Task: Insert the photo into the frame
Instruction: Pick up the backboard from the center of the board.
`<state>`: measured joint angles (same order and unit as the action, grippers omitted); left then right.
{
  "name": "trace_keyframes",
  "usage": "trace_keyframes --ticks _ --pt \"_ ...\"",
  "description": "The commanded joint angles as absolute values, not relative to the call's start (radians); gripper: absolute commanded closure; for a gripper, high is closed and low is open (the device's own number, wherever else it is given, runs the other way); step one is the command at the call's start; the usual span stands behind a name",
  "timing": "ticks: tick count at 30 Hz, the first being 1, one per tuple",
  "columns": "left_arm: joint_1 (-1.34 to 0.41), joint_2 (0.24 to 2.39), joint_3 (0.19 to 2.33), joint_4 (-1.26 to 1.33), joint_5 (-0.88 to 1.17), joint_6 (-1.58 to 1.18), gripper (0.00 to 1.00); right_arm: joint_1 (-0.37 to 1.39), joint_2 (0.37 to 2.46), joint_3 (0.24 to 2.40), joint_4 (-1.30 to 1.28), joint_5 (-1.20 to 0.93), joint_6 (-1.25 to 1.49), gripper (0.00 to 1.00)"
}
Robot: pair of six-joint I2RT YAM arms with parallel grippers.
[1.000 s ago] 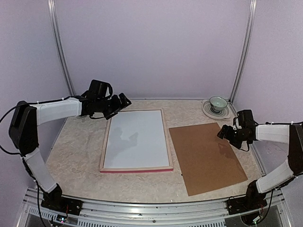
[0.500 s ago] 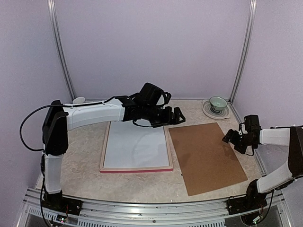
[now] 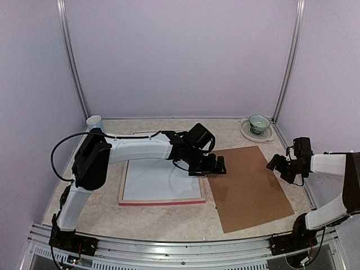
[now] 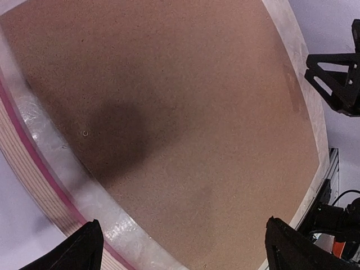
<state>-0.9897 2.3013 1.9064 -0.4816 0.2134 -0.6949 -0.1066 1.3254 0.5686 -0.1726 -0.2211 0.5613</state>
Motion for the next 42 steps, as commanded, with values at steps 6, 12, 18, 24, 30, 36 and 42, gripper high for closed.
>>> trace_keyframes --ticks 6,12,18,24,30,36,42 --pt "-1.011 2.414 2.049 -0.518 0.238 -0.808 0.01 -0.119 1.297 0.538 -0.186 -0.210 0.536 0.10" --pt "-1.017 2.445 2.070 -0.588 0.149 -0.873 0.01 -0.119 1.289 0.533 -0.177 -0.208 0.544 0.10" --pt "-1.021 2.450 2.071 -0.624 0.115 -0.916 0.01 -0.119 1.294 0.546 -0.176 -0.211 0.537 0.10" --pt "-1.023 2.486 2.091 -0.624 0.146 -0.940 0.01 -0.120 1.308 0.543 -0.167 -0.221 0.528 0.10" --pt "-1.023 2.525 2.121 -0.609 0.169 -0.946 0.01 -0.120 1.311 0.531 -0.138 -0.304 0.521 0.10" --pt "-1.017 2.530 2.116 -0.606 0.170 -0.946 0.01 -0.120 1.312 0.537 -0.133 -0.362 0.505 0.11" --pt "-1.005 2.509 2.070 -0.572 0.180 -0.957 0.01 -0.118 1.345 0.552 -0.163 -0.227 0.496 0.11"
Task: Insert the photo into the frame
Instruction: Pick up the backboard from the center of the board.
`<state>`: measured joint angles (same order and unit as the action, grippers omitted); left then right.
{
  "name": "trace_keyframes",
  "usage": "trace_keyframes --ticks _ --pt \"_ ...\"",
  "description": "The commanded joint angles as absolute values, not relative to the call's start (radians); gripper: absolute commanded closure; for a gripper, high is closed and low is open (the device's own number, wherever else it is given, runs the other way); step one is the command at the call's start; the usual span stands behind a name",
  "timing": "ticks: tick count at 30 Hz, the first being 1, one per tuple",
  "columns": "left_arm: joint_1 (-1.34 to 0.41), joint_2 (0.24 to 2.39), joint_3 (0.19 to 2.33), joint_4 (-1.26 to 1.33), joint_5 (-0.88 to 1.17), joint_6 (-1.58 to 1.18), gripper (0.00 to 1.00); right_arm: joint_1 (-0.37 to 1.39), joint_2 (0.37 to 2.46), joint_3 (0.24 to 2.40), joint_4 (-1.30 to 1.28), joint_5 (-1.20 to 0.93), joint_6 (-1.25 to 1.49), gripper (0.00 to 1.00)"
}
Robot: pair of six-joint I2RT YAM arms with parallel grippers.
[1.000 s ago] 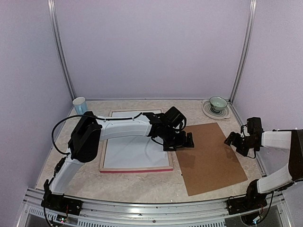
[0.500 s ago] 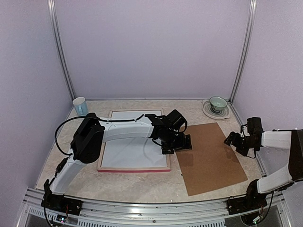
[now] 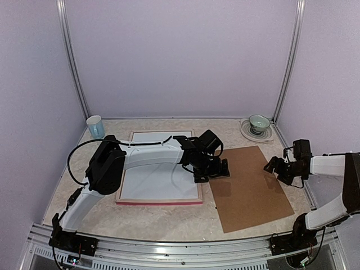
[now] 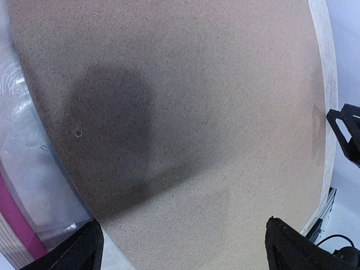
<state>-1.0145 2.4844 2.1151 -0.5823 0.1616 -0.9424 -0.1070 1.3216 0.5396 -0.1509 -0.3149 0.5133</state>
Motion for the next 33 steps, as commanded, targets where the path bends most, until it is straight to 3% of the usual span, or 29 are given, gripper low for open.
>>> trace_keyframes --ticks 1,12,17,33 --pt "-1.003 2.505 2.058 -0.564 0.185 -0.962 0.01 -0.120 1.351 0.554 -0.161 -0.211 0.495 0.11" --pt "-0.983 2.490 1.994 -0.494 0.255 -1.000 0.01 -0.119 1.447 0.553 -0.094 -0.289 0.474 0.12" --pt "-0.962 2.429 1.863 -0.289 0.311 -1.041 0.01 -0.119 1.472 0.536 -0.053 -0.391 0.466 0.14" --pt "-0.954 2.293 1.657 0.230 0.442 -1.126 0.01 -0.119 1.511 0.525 -0.029 -0.441 0.469 0.17"
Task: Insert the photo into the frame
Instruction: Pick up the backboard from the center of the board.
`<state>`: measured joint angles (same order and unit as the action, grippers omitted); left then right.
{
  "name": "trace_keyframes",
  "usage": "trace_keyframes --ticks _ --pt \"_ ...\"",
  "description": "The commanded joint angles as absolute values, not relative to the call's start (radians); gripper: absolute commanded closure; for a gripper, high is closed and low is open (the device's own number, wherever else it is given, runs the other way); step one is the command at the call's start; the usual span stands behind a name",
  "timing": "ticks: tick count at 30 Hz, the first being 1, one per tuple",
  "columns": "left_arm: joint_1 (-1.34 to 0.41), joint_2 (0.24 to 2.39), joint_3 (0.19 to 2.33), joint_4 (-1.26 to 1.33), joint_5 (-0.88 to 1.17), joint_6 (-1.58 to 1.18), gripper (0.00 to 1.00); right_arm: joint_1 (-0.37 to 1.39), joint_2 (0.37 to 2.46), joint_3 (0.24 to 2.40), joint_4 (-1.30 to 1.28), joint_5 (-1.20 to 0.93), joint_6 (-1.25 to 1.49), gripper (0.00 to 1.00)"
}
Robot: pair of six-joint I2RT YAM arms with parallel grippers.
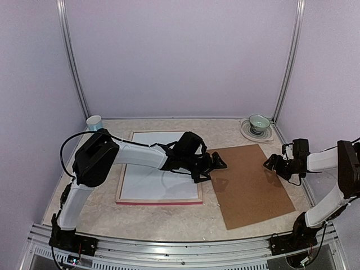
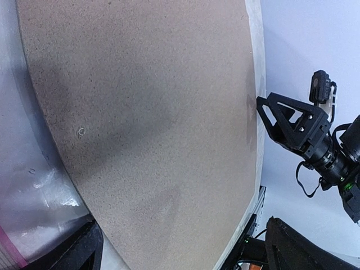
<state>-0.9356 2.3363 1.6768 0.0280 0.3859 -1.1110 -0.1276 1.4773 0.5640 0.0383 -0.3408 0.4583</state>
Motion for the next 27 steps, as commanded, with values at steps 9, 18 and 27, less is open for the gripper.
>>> trace_keyframes --ticks 9,18,27 --pt "-0.959 2.248 1.589 0.405 0.464 -1.151 0.01 -0.116 1.501 0.511 -0.021 -0.472 0.476 0.17" --pt "-0.962 2.205 1.520 0.562 0.482 -1.181 0.01 -0.104 1.485 0.499 -0.014 -0.495 0.483 0.17" --pt "-0.966 2.168 1.488 0.665 0.495 -1.192 0.01 -0.088 1.476 0.492 -0.008 -0.508 0.493 0.17"
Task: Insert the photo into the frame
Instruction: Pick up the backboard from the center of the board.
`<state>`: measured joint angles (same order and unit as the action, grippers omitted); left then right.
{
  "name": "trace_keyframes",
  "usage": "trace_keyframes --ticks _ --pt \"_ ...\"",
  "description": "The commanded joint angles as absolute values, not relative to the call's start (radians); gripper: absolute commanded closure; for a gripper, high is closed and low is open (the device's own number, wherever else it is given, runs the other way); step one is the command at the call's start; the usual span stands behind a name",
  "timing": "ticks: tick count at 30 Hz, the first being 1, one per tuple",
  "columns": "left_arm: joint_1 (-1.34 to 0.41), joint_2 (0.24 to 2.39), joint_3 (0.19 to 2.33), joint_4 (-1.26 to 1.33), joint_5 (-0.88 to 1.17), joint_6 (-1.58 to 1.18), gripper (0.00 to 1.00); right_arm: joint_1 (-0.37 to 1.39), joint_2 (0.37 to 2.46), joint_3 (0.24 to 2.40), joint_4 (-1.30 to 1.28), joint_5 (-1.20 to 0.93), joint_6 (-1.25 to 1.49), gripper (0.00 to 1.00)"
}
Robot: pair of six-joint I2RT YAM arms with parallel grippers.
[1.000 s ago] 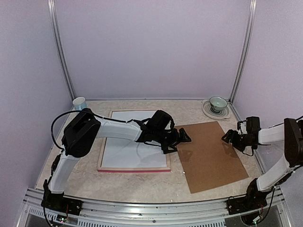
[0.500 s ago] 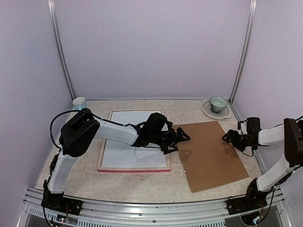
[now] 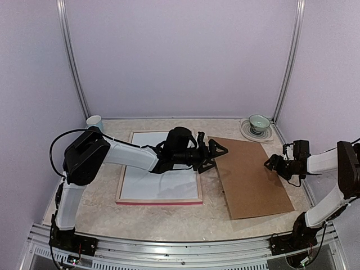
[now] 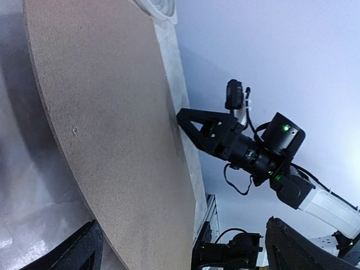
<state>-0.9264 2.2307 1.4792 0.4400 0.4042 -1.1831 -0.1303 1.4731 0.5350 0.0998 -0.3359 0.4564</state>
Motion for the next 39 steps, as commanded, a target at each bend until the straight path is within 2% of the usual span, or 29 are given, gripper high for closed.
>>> trace_keyframes --ticks 1,13,26,39 --pt "-0.966 2.166 1.485 0.673 0.496 -1.193 0.01 -0.084 1.473 0.492 -0.006 -0.510 0.496 0.17" --pt "-0.969 2.178 1.527 0.733 0.508 -1.201 0.01 -0.002 1.449 0.504 0.034 -0.536 0.553 0.17" --pt "-0.978 2.237 1.606 0.754 0.523 -1.216 0.01 0.175 1.488 0.558 0.089 -0.531 0.632 0.17" --pt "-0.980 2.274 1.645 0.792 0.517 -1.231 0.01 0.186 1.520 0.612 0.017 -0.420 0.608 0.16"
